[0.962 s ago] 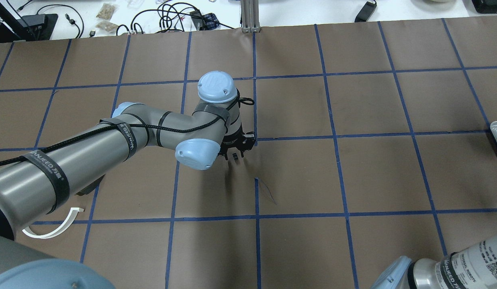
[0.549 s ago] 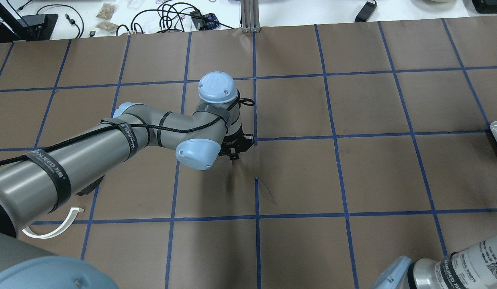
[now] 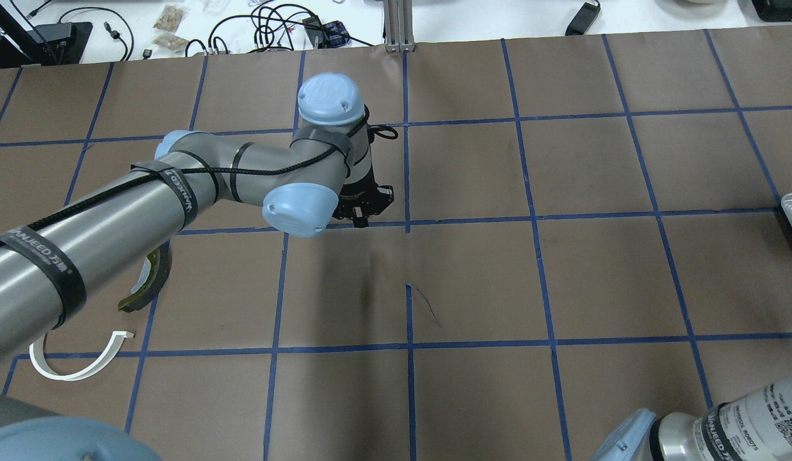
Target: Place bearing gear from tray to pile
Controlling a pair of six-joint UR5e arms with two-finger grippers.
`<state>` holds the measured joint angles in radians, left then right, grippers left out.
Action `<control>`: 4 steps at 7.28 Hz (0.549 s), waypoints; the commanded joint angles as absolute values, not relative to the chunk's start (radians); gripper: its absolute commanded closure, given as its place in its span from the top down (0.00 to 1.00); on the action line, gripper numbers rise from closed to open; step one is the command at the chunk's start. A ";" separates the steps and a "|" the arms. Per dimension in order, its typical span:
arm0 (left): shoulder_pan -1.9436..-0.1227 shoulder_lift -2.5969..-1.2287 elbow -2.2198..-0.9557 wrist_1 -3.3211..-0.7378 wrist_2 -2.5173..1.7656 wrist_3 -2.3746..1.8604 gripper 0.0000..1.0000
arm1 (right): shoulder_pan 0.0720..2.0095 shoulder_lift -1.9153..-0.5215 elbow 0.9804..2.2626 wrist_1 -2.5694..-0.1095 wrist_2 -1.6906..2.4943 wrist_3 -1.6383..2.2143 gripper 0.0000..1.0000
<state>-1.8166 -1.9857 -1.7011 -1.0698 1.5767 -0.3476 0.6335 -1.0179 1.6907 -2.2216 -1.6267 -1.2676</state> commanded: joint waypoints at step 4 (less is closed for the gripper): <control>-1.408 -1.924 -1.611 -1.264 1.672 0.103 0.00 | 0.702 -1.133 1.704 -2.166 -1.591 -1.123 0.00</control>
<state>-1.5253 -1.9331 -1.6039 -1.2568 1.6638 -0.0125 0.6588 -1.0851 1.6932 -2.1944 -1.6101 -1.1896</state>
